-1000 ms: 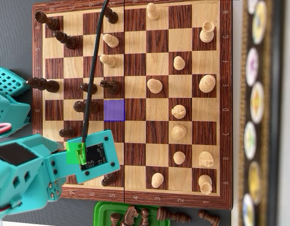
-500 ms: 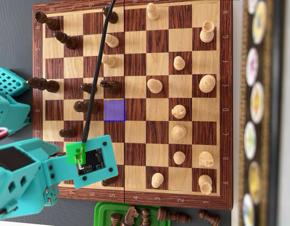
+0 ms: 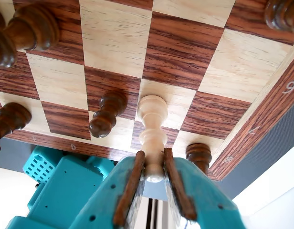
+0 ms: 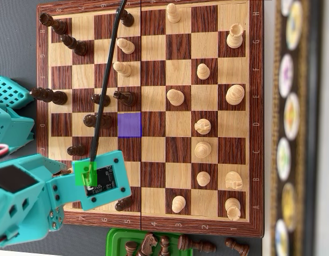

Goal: Play chess

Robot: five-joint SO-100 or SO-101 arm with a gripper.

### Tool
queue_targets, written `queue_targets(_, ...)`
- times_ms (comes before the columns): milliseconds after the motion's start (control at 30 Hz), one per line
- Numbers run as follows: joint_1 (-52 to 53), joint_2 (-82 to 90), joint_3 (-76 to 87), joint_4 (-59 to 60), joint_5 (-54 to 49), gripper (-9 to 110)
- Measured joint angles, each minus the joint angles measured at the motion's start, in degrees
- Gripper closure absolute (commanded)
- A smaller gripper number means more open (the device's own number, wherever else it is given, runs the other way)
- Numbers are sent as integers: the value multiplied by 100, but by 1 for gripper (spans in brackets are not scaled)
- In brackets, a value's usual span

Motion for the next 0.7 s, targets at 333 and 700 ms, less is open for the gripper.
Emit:
queue_targets(333, 0, 457, 35, 9, -167, 96)
queue_targets(700, 0, 510, 237, -9, -185, 96)
